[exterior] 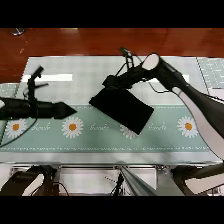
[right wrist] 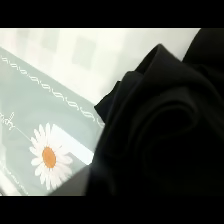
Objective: Fold the shirts.
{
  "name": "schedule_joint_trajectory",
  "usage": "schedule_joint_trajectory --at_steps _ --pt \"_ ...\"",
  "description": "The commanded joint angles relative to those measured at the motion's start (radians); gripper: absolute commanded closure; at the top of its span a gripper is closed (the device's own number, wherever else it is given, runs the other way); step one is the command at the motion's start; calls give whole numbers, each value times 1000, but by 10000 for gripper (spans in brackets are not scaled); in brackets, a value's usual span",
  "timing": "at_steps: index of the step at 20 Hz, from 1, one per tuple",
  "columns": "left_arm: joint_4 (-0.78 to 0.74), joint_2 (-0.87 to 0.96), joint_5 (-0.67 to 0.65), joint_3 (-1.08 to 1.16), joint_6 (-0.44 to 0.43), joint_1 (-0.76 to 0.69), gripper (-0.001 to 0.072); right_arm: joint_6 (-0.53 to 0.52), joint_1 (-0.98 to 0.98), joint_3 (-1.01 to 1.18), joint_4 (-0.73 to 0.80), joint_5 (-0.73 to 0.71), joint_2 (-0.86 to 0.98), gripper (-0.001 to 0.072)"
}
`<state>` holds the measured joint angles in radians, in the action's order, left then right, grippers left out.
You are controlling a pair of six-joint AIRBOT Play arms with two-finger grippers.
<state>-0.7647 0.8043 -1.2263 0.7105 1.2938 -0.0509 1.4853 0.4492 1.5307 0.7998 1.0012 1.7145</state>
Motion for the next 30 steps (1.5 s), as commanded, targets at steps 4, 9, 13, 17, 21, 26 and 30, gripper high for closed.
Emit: schedule_joint_trajectory --at_steps 4,9,13,17,21,26,30 --pt "3 -21 97 -132 -3 -12 676 13 -94 76 -87 124 29 79" --pt "3 -18 98 -132 -3 -12 677 -16 -355 45 243 494 -326 80" --pt "3 -18 101 -132 -3 -12 677 234 -443 -504 615 243 -838 80" --pt "3 -18 124 -133 -3 -12 677 464 -426 -1135 343 -124 -1151 81" --pt "2 -17 127 -133 -3 -12 677 304 -387 -1266 76 -254 -1021 81" --pt "3 -17 135 -133 -3 -12 677 74 -377 -1136 -89 -249 -679 81" --pt "2 -17 135 -133 -3 -25 677 -87 -377 -1015 -242 -195 -468 88"
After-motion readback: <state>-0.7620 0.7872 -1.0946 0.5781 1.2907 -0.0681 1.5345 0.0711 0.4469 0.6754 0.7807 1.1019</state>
